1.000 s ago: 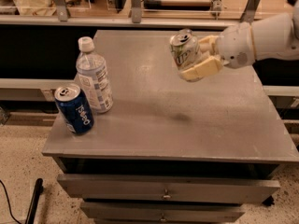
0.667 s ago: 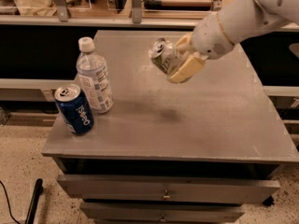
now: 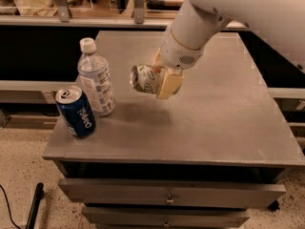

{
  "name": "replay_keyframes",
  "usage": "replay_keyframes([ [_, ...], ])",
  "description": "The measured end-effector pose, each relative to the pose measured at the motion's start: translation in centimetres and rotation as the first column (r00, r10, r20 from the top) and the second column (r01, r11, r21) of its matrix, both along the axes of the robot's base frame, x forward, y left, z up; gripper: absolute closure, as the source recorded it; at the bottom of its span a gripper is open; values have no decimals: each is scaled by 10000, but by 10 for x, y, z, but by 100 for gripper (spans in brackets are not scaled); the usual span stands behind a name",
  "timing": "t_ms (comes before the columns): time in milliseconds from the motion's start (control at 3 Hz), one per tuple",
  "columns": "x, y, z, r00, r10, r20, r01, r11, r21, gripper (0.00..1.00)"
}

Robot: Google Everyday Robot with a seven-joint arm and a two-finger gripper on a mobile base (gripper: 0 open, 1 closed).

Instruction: Knock 7up can over

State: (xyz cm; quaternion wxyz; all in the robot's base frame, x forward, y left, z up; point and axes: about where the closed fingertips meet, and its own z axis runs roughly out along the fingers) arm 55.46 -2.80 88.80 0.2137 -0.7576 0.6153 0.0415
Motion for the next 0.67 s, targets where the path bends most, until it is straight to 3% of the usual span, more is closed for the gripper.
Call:
replay_keyframes([
  [333,8,-9,-25,9996,-146,260,192,9826,-1848,82],
  [667,14,-25,-39,9997,-251,3,240,9515,-3067,59],
])
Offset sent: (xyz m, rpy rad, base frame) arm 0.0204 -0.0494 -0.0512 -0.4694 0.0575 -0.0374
